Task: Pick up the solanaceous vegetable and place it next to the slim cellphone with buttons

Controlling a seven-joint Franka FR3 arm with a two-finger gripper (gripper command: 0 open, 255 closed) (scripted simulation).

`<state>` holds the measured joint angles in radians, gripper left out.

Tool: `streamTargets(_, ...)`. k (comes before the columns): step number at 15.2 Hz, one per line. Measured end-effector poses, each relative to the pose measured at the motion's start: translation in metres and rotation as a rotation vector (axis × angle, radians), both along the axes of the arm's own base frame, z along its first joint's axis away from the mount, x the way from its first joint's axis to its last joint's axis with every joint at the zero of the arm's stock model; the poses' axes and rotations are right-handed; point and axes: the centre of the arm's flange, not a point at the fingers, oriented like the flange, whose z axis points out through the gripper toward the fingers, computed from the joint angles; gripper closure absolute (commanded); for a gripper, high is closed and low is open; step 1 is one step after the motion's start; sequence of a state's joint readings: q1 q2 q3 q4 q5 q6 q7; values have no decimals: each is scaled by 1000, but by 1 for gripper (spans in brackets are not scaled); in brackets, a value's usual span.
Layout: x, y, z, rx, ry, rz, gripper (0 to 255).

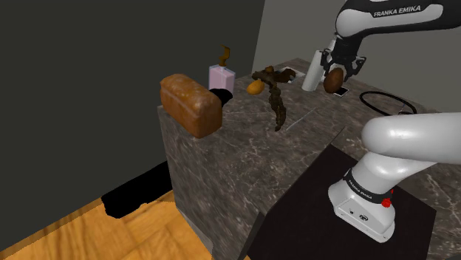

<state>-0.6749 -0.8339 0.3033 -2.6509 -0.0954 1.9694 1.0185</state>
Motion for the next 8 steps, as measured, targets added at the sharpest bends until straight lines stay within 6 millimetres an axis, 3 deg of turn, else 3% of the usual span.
streamTargets(8, 34, -99, 1, 0, 0, 1, 255)
